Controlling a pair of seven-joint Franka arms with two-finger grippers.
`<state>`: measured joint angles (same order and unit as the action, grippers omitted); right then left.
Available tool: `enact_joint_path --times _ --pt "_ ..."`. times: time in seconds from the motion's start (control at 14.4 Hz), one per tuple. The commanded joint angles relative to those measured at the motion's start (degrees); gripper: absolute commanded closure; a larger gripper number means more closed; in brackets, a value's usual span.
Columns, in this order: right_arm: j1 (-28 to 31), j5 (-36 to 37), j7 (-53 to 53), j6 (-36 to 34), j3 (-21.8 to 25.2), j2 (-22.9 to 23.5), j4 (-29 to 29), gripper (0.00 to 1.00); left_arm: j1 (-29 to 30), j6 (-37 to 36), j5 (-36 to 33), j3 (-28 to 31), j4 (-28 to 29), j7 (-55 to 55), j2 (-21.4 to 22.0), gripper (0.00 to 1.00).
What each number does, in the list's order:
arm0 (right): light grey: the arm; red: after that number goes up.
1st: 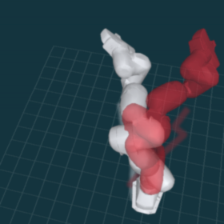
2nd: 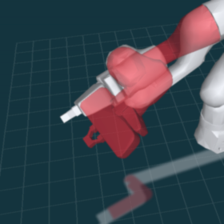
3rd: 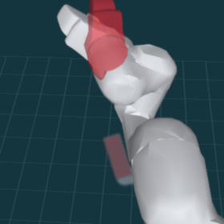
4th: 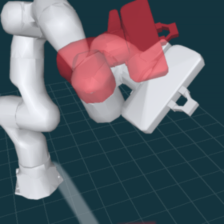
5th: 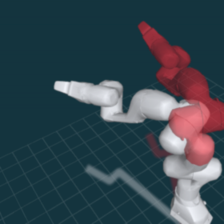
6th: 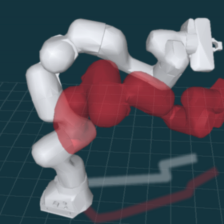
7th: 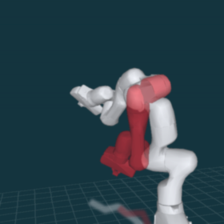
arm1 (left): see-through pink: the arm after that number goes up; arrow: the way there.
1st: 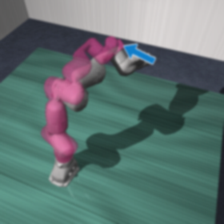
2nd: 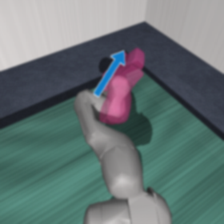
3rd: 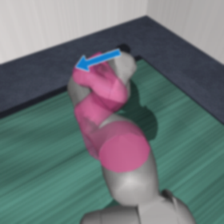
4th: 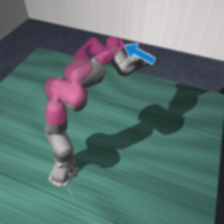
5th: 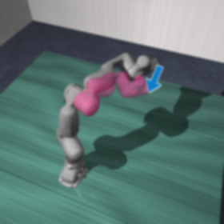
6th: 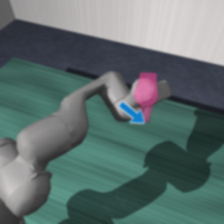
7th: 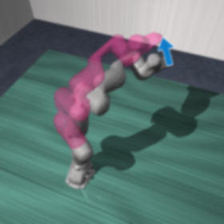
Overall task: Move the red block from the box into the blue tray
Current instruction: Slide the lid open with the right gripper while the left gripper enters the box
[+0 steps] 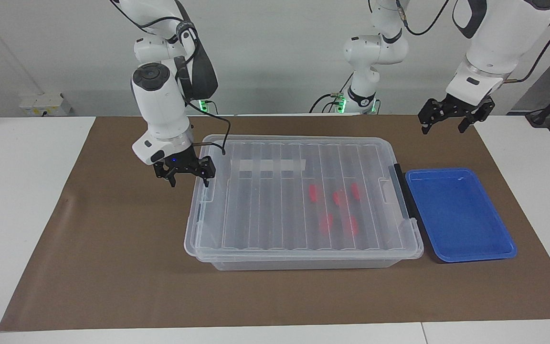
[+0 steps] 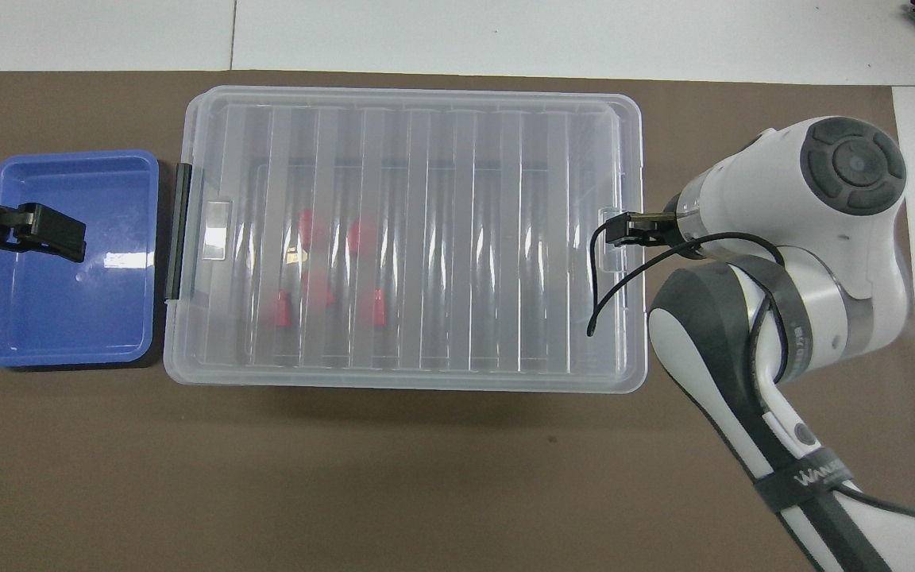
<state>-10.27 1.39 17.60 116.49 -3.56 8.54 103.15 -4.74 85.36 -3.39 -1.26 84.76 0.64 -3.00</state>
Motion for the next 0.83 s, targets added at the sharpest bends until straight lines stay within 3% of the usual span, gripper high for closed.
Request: enact_joint_path --times 0.0,0.76 --pt "0.7 -0.5 -2.0 -1.2 -0.1 -0.7 1.1 0.00 0.4 0.4 -0.3 -0.1 2.3 -0.2 1.9 0.00" --pt "6.8 -0.5 -19.1 -5.1 -0.1 -1.1 0.7 0.00 0.3 0.3 -0.3 -0.1 2.3 -0.3 1.9 0.00"
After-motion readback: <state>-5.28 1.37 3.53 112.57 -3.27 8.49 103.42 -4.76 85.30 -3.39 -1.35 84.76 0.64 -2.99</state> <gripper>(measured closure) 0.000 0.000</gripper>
